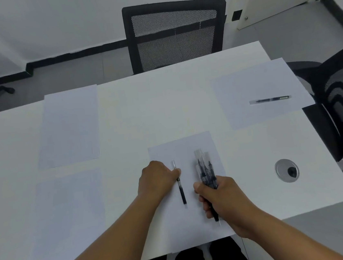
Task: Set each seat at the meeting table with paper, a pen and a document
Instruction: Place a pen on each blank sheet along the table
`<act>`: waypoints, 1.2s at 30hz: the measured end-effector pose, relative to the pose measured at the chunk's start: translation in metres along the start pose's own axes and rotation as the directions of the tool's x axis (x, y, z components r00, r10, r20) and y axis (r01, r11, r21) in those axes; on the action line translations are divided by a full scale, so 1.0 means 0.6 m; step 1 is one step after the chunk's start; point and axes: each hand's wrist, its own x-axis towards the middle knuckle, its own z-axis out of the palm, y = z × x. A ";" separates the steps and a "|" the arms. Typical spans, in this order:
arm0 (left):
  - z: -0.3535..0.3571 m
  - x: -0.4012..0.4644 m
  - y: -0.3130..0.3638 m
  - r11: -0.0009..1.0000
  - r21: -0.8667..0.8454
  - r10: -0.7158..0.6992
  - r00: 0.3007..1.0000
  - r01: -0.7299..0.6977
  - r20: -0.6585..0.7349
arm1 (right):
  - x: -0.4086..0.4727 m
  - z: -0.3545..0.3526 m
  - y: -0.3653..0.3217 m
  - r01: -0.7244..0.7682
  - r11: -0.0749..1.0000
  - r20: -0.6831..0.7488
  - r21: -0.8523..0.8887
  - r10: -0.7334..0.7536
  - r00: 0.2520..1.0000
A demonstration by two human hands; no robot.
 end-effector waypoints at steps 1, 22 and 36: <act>-0.006 -0.005 0.001 1.000 -0.008 0.006 1.000 -0.006 -0.008 | -0.003 0.001 -0.001 0.008 1.000 -0.001 -0.006 -0.008 1.000; -0.148 -0.161 -0.009 0.928 -0.230 0.285 0.956 -0.294 -0.071 | -0.133 0.083 -0.051 0.280 0.960 -0.029 0.013 -0.279 0.960; -0.116 -0.342 -0.104 0.947 -0.230 0.194 0.970 -0.224 -0.143 | -0.248 0.074 -0.024 0.394 0.918 0.043 0.040 -0.396 0.917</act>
